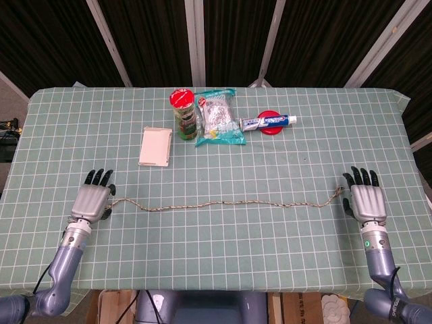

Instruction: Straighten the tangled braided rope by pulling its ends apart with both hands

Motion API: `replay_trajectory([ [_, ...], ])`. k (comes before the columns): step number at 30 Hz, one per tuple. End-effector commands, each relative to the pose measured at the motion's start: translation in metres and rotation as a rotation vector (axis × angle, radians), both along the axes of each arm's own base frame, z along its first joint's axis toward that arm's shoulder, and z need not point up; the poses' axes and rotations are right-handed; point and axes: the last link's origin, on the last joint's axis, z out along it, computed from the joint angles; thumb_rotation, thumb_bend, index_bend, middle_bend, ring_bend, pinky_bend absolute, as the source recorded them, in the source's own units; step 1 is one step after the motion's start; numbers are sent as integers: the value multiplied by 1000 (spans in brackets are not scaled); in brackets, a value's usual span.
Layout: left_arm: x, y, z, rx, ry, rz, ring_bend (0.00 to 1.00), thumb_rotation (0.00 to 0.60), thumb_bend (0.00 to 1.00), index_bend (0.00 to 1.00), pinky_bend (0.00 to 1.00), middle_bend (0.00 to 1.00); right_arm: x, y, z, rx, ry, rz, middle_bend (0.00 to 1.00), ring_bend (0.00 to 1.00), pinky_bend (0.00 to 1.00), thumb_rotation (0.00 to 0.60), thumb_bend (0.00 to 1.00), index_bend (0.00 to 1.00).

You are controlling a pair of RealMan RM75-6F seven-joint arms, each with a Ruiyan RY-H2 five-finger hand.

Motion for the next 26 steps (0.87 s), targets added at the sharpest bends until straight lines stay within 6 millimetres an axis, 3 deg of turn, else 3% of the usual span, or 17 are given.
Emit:
replay_trajectory([
  [1,-3,-1,8,8,14,12,0,600,219,335,0,0,1,2,4,-9,28,4,0,0,0,600,494,0],
  [10,-3,-22,41,86,-159,52,0,600,180,228,0,0,10,23,23,-66,-42,40,0,0,0,600,489,0],
  [16,-15,-69,73,166,-322,-6,0,600,133,120,0,0,15,59,43,-62,-151,86,0,0,0,599,293,0],
  [21,-34,-107,101,200,-359,-17,0,600,128,106,0,0,22,88,62,-67,-164,187,0,0,0,600,273,0],
  [26,-53,-135,125,236,-335,-56,0,600,127,99,0,0,16,114,76,-80,-166,231,0,0,0,600,271,0],
])
